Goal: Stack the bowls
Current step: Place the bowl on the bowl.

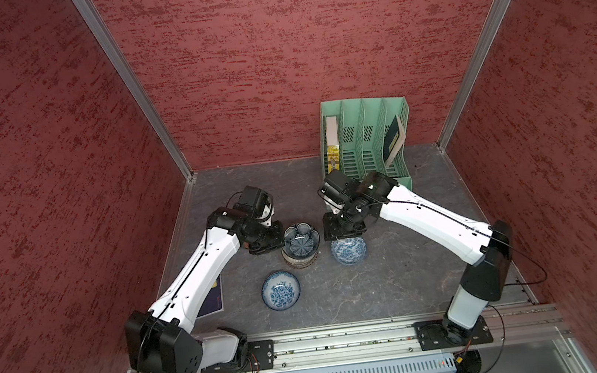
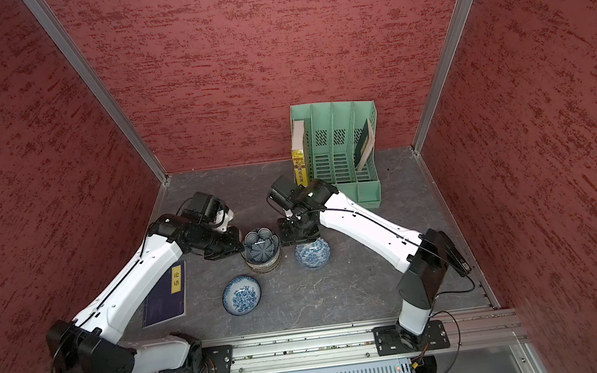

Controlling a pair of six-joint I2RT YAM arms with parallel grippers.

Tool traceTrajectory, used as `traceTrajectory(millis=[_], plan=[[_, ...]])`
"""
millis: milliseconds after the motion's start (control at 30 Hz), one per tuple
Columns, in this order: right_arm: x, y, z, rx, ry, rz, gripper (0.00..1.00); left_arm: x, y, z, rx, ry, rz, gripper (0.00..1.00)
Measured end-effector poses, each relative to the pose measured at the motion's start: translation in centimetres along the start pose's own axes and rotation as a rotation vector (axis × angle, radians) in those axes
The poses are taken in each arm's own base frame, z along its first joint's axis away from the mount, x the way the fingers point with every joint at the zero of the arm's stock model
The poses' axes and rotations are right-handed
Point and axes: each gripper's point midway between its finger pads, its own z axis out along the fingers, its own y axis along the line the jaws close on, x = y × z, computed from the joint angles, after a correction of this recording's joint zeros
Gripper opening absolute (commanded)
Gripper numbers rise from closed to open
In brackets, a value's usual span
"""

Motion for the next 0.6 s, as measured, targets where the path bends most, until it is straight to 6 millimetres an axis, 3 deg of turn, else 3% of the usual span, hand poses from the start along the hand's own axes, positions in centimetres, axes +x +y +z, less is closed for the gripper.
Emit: traceTrajectory(millis=[167,600], plan=[[0.6,-0.7,-0.9,-0.004,-0.014,0.001,0.49,-0.1,0.9,1.4,-0.013,0.014,-0.021,0.0],[2.1,-2.3,1.1,0.034,0.032,0.012,0.49,-0.5,2.4,3.9,-0.032,0.016,-0.043,0.0]])
